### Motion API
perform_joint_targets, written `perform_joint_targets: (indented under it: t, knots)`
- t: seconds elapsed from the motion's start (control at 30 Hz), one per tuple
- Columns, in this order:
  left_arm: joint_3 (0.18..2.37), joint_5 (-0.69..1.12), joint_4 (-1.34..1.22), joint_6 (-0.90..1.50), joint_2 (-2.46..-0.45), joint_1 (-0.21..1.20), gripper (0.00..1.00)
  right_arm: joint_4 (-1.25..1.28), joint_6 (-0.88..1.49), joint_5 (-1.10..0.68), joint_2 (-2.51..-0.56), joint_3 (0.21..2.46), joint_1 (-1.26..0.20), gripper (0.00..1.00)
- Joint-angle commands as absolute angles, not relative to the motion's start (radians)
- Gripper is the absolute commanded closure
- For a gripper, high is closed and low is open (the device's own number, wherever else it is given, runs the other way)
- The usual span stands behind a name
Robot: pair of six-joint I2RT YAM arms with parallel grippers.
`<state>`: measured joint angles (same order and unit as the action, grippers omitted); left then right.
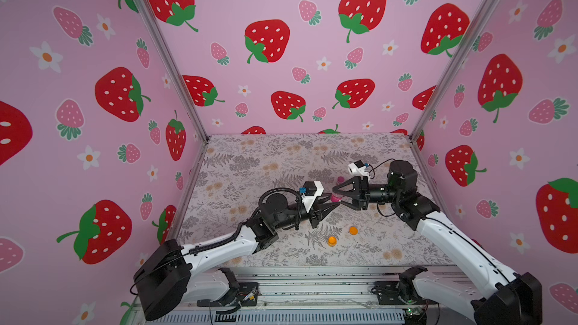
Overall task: Close the paint jar lid
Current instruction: Screw the lid onto the paint jar.
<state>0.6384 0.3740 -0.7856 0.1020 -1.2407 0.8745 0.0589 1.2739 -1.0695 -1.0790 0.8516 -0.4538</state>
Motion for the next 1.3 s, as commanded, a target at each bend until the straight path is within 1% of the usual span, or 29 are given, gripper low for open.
perform_joint_targets:
  t: [0.0, 0.23, 0.37, 0.47, 0.53, 0.57, 0.63, 0.73, 0.83, 0.87, 0.93, 0.97, 1.0, 1.1, 1.27]
  knots:
    - [0.669, 0.359, -0.808, 0.104, -1.244, 0.867, 0.76, 0.047, 1.246, -1.069, -1.058, 0.848, -0.460, 0.42]
    - [0.663, 0.358, -0.806, 0.102, -1.233, 0.862, 0.76, 0.057, 1.254, -1.059, -1.048, 0.842, -0.460, 0.43]
    - [0.657, 0.359, -0.810, 0.098, -1.227, 0.862, 0.76, 0.119, 1.294, -1.055, -1.048, 0.820, -0.460, 0.47]
    - [0.657, 0.356, -0.805, 0.095, -1.221, 0.861, 0.76, 0.135, 1.300, -1.052, -1.055, 0.812, -0.460, 0.57]
    - [0.657, 0.354, -0.801, 0.094, -1.216, 0.862, 0.76, 0.145, 1.305, -1.052, -1.054, 0.809, -0.460, 0.60]
    - [0.658, 0.353, -0.798, 0.092, -1.215, 0.862, 0.76, 0.146, 1.305, -1.051, -1.053, 0.809, -0.460, 0.63]
    - [0.660, 0.353, -0.795, 0.089, -1.214, 0.862, 0.76, 0.146, 1.307, -1.049, -1.052, 0.811, -0.460, 0.64]
    - [0.658, 0.355, -0.794, 0.087, -1.215, 0.862, 0.76, 0.141, 1.308, -1.049, -1.054, 0.816, -0.460, 0.64]
    - [0.654, 0.352, -0.795, 0.086, -1.210, 0.861, 0.76, 0.138, 1.312, -1.043, -1.055, 0.822, -0.460, 0.51]
    - [0.653, 0.353, -0.793, 0.085, -1.207, 0.861, 0.76, 0.139, 1.313, -1.040, -1.056, 0.825, -0.460, 0.49]
    - [0.657, 0.355, -0.783, 0.082, -1.205, 0.861, 0.76, 0.139, 1.316, -1.039, -1.061, 0.828, -0.460, 0.49]
    - [0.659, 0.358, -0.776, 0.081, -1.204, 0.862, 0.76, 0.138, 1.316, -1.037, -1.062, 0.830, -0.460, 0.43]
    - [0.661, 0.359, -0.771, 0.079, -1.203, 0.862, 0.76, 0.139, 1.318, -1.035, -1.062, 0.830, -0.460, 0.42]
    - [0.661, 0.357, -0.767, 0.078, -1.203, 0.861, 0.76, 0.157, 1.330, -1.035, -1.067, 0.827, -0.460, 0.42]
    - [0.663, 0.359, -0.771, 0.080, -1.208, 0.862, 0.76, 0.232, 1.380, -1.035, -1.072, 0.811, -0.461, 0.46]
